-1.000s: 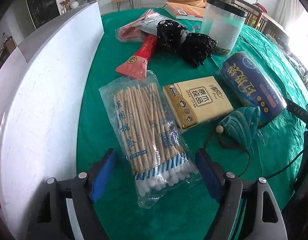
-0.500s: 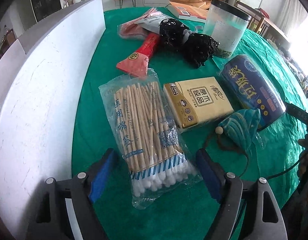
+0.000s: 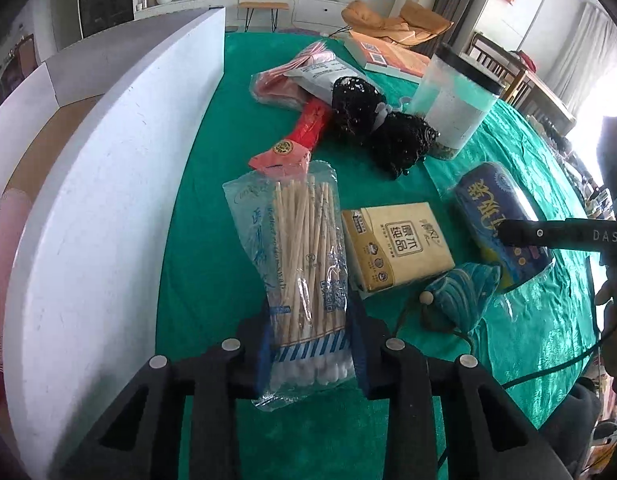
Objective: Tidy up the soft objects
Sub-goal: 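Carry the swab bag into the white box with left while right carries the blue roll package there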
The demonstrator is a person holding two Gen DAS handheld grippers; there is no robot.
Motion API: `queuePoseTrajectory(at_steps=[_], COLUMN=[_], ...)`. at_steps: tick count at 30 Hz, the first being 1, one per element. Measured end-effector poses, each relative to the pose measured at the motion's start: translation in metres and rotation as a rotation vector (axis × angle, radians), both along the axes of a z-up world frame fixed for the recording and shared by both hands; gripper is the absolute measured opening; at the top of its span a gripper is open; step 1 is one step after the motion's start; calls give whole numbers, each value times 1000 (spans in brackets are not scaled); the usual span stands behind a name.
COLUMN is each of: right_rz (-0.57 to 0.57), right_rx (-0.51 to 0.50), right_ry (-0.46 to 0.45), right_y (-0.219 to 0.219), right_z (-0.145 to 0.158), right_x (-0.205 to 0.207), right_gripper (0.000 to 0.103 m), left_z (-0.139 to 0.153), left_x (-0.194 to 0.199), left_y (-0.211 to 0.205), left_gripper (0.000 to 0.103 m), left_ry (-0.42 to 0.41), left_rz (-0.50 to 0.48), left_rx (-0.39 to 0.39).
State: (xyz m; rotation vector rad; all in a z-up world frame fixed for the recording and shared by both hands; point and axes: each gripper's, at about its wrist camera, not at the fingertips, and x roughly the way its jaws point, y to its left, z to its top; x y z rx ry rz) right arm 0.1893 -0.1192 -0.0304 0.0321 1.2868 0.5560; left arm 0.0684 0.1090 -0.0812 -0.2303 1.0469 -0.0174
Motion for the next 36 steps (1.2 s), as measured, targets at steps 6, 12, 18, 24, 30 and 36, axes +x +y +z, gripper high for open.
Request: queuePoseTrajectory(at_steps=[6,12,18,24,30,36], right_rz=[-289,-400,-205,98,292,180], right_rx=[-6,29,112,375,466,328], right_ry=[-154,-276,-364,-252,-93,-286], right_y=[-89,-108,-39,89,191,145], right_z=[47,94,149,176,149,119], right_x=[35,93,65,-19,-74,-97], right_gripper=[53,53,53,53,73,78], left_z=[30,68,112,126,106,104], left_x=[4,11,-9,-68,-118,-119], left_y=[2,14,62,140,194,185], left_gripper=[31,31,31,32,103,103], left_ry=[-62,-121,-195,-201,-171,-240], left_rz=[14,32,86,232,467,438], left_rx=[-51,-102,-91,39,207,142])
